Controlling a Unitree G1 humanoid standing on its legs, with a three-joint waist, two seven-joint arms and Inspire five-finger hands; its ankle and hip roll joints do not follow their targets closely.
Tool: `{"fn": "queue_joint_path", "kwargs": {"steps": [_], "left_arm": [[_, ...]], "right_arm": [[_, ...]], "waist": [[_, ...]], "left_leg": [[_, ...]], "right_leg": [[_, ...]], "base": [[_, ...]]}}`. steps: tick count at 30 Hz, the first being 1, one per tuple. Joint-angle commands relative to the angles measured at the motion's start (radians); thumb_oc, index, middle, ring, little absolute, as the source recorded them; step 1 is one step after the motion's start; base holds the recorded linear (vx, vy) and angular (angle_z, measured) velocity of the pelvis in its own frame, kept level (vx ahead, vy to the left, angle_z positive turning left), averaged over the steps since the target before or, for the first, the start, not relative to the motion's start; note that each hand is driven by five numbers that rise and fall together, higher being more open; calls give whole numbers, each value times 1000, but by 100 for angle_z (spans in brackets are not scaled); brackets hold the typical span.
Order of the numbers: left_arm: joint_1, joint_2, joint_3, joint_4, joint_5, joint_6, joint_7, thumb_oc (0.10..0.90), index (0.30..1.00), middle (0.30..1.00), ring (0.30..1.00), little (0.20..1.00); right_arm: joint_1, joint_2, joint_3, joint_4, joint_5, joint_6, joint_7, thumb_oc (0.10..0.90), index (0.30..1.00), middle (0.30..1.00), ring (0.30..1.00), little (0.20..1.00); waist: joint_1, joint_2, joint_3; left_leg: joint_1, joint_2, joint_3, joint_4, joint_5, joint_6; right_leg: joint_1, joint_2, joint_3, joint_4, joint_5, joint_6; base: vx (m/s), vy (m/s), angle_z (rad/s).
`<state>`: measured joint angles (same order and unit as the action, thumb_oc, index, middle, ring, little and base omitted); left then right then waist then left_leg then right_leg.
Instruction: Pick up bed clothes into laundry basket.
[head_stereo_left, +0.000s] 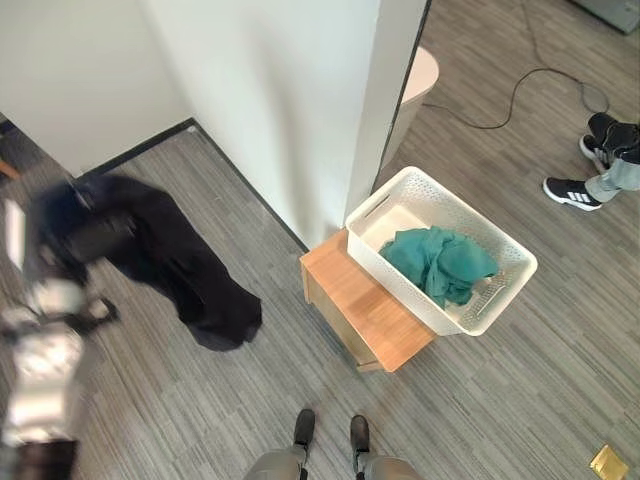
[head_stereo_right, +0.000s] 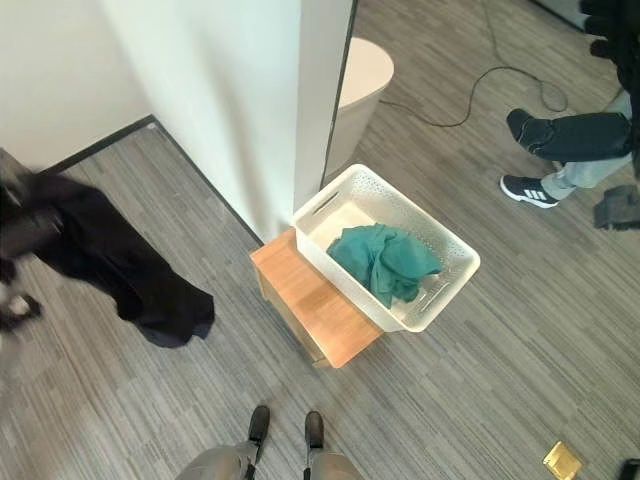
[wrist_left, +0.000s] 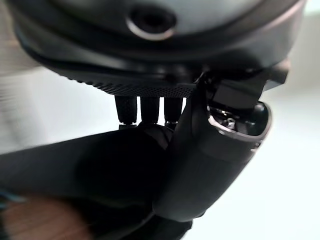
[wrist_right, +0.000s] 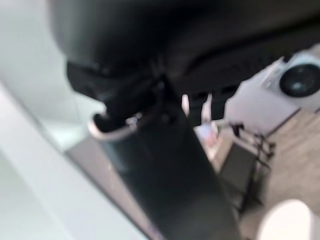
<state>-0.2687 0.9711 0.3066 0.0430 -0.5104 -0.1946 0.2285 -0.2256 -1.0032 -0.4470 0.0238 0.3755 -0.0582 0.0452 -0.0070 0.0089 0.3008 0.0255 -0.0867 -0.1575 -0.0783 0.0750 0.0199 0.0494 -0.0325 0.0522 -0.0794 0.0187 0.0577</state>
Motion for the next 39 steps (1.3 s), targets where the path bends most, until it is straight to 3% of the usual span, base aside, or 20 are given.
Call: {"fn": "queue_joint_path", "kwargs": {"steps": [1,2,4,5,6,7,8,9,10,14,23,30,39], "left_arm": [[-249,190,-109,68,-64,-181,24,400,300,300,300,300],[-392,260,-236,147,-109,-177,-5,400,300,300,300,300],[-573,337,-390,245,-129,-160,-32,400,300,300,300,300],[-696,350,-498,300,-166,-154,-51,400,300,300,300,300],[-734,350,-534,313,-170,-156,-53,400,300,300,300,300],[-907,357,-693,392,-211,-135,-93,400,300,300,300,300],[-1002,351,-774,437,-220,-128,-104,400,300,300,300,300],[-1173,330,-918,508,-235,-120,-127,400,300,300,300,300],[-1204,326,-949,518,-239,-120,-129,400,300,300,300,300],[-1494,283,-1162,650,-256,-110,-145,400,300,300,300,300],[-1717,241,-1285,798,-280,-95,-126,400,300,300,300,300],[-1771,201,-1314,853,-279,-79,-120,400,300,300,300,300],[-1742,130,-1307,795,-284,-89,-138,400,300,300,300,300]], "right_arm": [[64,-81,12,-43,49,-95,-51,800,900,900,900,900],[72,-56,32,-37,47,-96,-54,800,900,900,900,900],[89,-22,62,-49,64,-96,-39,800,900,900,900,900],[105,7,79,-54,81,-103,-29,800,900,900,900,900],[110,14,72,-54,81,-103,-29,800,900,900,900,900],[139,64,98,-70,97,-99,-9,800,900,900,900,900],[156,95,110,-71,111,-97,-1,800,900,900,900,900],[195,147,135,-70,117,-93,22,800,900,900,900,900],[198,155,131,-71,117,-93,22,800,900,900,900,900],[284,253,140,-68,153,-79,50,800,900,900,900,900],[378,350,108,-42,162,-77,27,800,900,900,900,900],[424,415,113,-41,196,-77,15,800,900,900,900,900],[435,466,166,-52,208,-74,28,800,900,900,900,900]], "waist": [[-58,68,-240],[-72,81,-245],[-98,111,-252],[-109,124,-254],[-105,117,-255],[-121,140,-259],[-126,148,-262],[-135,161,-265],[-132,152,-265],[-157,168,-275],[-182,181,-294],[-200,189,-298],[-220,193,-286]], "left_leg": [[-40,37,87,-9,-25,-78],[-38,38,93,-9,-22,-78],[-34,39,103,-9,-13,-79],[-31,39,107,-9,-11,-80],[-28,39,106,-9,-16,-80],[-28,41,116,-9,-7,-82],[-25,39,119,-9,-11,-82],[-25,42,125,-9,-2,-85],[-23,40,125,-9,-7,-85],[-17,41,144,-9,-9,-87],[-7,39,167,-9,-29,-86],[-6,37,177,-9,-37,-86],[-4,34,191,-9,-47,-83]], "right_leg": [[-45,-4,30,123,-121,64],[-43,-1,34,121,-115,68],[-43,3,40,119,-105,73],[-44,4,41,119,-102,75],[-40,3,40,118,-106,75],[-43,5,44,118,-97,79],[-38,4,45,117,-100,81],[-39,7,46,116,-92,83],[-36,6,46,115,-97,82],[-35,7,54,110,-92,89],[-23,5,65,91,-95,96],[-23,3,64,81,-91,102],[-28,-4,76,77,-88,108]], "base": [[-60,-11,-8],[-66,-7,-3],[-67,-20,-3],[-41,-24,-13],[-48,-26,-19],[-24,-27,-22],[-84,-42,-18],[-20,-26,-17],[-30,-24,-15],[-3,-18,-18],[33,-2,-11],[35,8,1],[13,8,-1]]}}
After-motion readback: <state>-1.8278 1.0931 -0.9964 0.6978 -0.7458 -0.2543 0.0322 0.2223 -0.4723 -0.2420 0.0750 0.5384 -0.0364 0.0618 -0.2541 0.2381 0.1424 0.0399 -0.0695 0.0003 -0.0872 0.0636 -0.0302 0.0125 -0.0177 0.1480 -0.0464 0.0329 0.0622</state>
